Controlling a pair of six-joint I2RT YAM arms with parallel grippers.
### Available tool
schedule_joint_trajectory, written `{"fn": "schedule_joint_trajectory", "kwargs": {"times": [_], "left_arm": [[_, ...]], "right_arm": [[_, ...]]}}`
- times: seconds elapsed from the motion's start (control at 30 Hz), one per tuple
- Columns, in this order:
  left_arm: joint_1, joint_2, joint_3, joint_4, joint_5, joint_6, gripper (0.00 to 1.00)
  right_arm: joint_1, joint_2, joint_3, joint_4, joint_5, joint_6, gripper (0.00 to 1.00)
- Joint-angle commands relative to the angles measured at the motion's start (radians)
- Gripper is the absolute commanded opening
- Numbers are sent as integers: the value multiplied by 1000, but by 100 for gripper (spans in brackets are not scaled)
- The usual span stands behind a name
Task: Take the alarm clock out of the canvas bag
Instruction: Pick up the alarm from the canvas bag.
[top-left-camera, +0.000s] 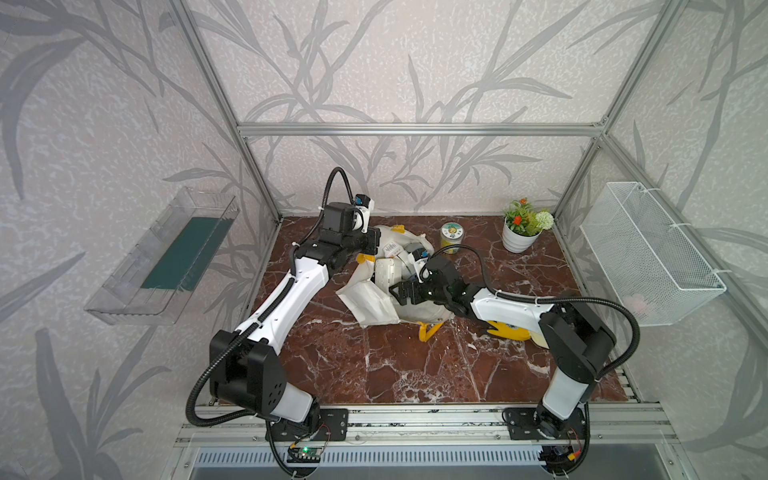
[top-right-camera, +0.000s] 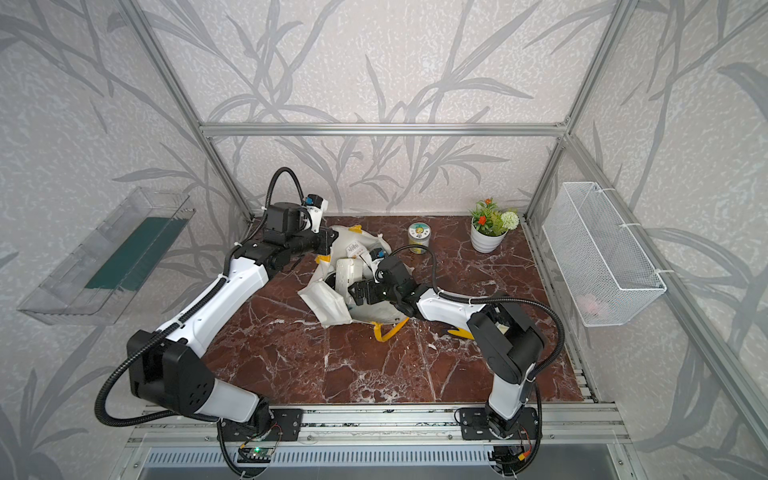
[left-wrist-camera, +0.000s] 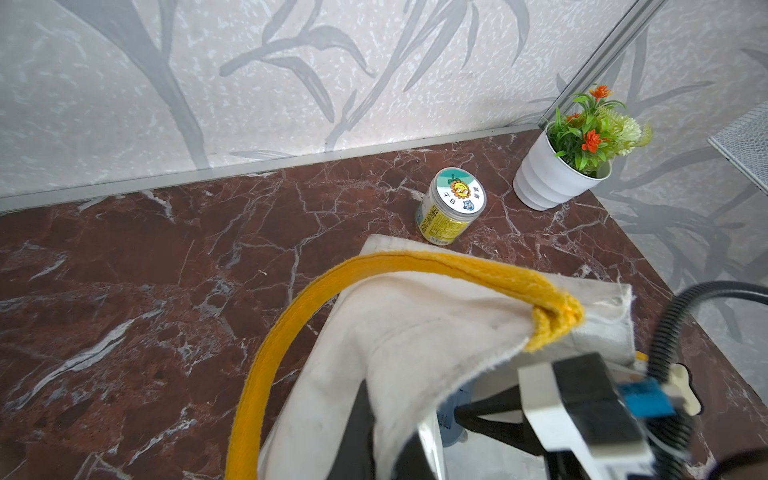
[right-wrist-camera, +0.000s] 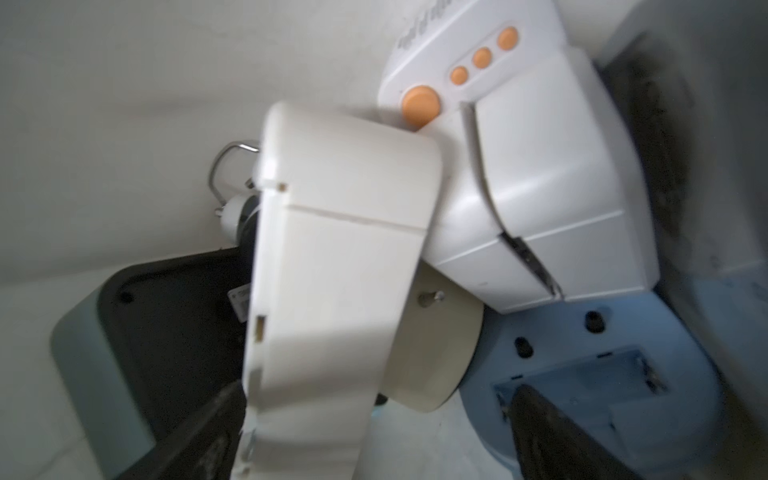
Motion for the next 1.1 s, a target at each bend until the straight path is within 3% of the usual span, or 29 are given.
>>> {"fn": "schedule_joint_trajectory", "kwargs": {"times": [0.0, 0.3, 0.5, 0.8, 1.07], "left_arm": [[-2, -83, -11, 206, 70, -26, 0], [-8, -110, -57, 226, 55, -40, 0], [-8, -111, -54, 234, 33, -48, 0], [-7, -133, -58, 158, -66, 2, 0], [-4, -154, -73, 108, -190, 22, 0]], "right_arm": [[4, 38, 79, 86, -55, 36, 100], [26, 61, 100, 103, -115, 60, 89], [28, 77, 135, 53, -144, 52, 66], [31, -66, 110, -33, -118, -30, 36], [36, -214, 91, -157, -106, -95, 29]]}}
